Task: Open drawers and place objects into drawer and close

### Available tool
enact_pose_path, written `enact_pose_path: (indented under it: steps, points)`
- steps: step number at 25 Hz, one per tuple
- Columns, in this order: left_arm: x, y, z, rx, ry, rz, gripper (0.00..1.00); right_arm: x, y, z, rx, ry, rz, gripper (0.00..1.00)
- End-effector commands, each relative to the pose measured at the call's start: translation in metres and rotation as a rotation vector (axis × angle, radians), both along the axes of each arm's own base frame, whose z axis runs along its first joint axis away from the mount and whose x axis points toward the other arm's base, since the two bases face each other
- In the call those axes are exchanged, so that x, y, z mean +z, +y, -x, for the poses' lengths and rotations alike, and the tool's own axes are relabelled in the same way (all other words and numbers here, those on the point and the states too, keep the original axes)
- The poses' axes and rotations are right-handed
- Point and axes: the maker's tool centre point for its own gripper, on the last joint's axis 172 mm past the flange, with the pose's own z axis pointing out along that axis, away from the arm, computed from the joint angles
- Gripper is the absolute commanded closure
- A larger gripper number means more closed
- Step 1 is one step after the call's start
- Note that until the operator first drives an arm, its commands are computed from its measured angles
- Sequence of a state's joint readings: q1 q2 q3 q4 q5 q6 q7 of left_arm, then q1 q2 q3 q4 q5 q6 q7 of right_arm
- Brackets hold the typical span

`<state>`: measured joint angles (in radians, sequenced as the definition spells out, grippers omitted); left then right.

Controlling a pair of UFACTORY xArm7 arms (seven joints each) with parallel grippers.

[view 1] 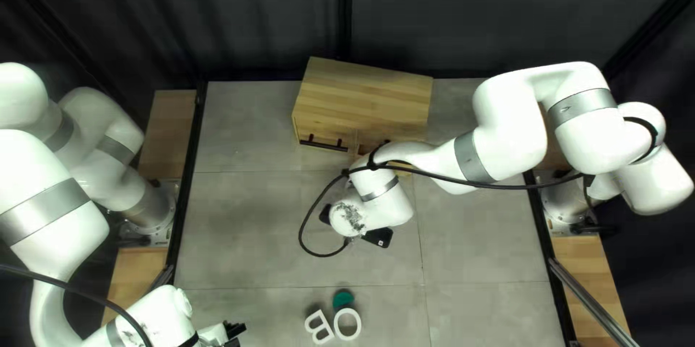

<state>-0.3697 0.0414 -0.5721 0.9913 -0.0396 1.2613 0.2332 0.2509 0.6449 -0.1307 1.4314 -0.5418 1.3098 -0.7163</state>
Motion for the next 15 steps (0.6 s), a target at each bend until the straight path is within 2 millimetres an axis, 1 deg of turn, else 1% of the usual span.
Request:
enact_pose_path:
  steps: [1, 15]
  points:
    - [0.0, 0.0, 0.0, 0.0, 0.0, 0.0, 0.0, 0.0008, 0.0013, -0.0004, 0.006, 0.0, 0.0, 0.93]
    - [0.0, 0.0, 0.0, 0.0, 0.0, 0.0, 0.0, 0.0001, 0.0051, -0.0006, 0.021, -0.001, 0.0, 0.94]
